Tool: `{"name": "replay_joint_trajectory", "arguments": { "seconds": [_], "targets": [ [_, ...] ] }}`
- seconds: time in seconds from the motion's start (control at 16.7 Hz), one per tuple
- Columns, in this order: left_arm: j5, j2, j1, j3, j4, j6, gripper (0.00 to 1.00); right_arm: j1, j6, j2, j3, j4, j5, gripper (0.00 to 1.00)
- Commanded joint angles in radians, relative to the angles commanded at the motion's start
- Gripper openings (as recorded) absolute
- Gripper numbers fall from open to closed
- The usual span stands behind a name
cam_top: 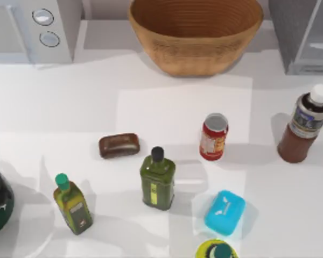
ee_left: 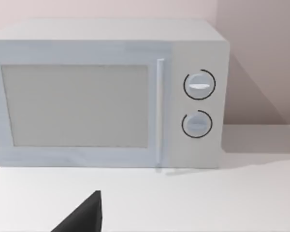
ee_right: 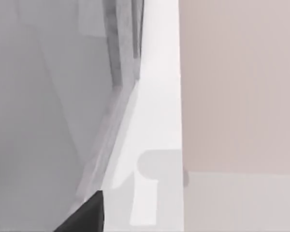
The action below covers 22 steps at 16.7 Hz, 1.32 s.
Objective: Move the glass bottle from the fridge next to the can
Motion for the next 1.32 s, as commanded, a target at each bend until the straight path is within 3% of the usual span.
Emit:
{"name": "replay_joint_trajectory", "arguments": {
  "seconds": [0.3, 0.48, 0.66, 1.08, 1.32],
  "targets": [
    [0.0, 0.0, 0.0, 0.0, 0.0, 0.0, 1.0, -0.001, 0.01, -0.012, -0.019, 0.015, 0.009, 1.0],
    [0.0, 0.0, 0.0, 0.0, 0.0, 0.0, 1.0, 0.087, 0.106, -0.04, -0.064, 0.068, 0.097, 1.0],
    [0.0, 0.0, 0.0, 0.0, 0.0, 0.0, 1.0, 0.235, 0.233, -0.073, -0.119, 0.127, 0.233, 1.0],
    [0.0, 0.0, 0.0, 0.0, 0.0, 0.0, 1.0, 0.761, 0.479, -0.166, -0.221, 0.279, 0.574, 1.0],
    [0.0, 0.0, 0.0, 0.0, 0.0, 0.0, 1.0, 0.895, 0.625, -0.215, -0.303, 0.358, 0.707, 1.0]
  ]
}}
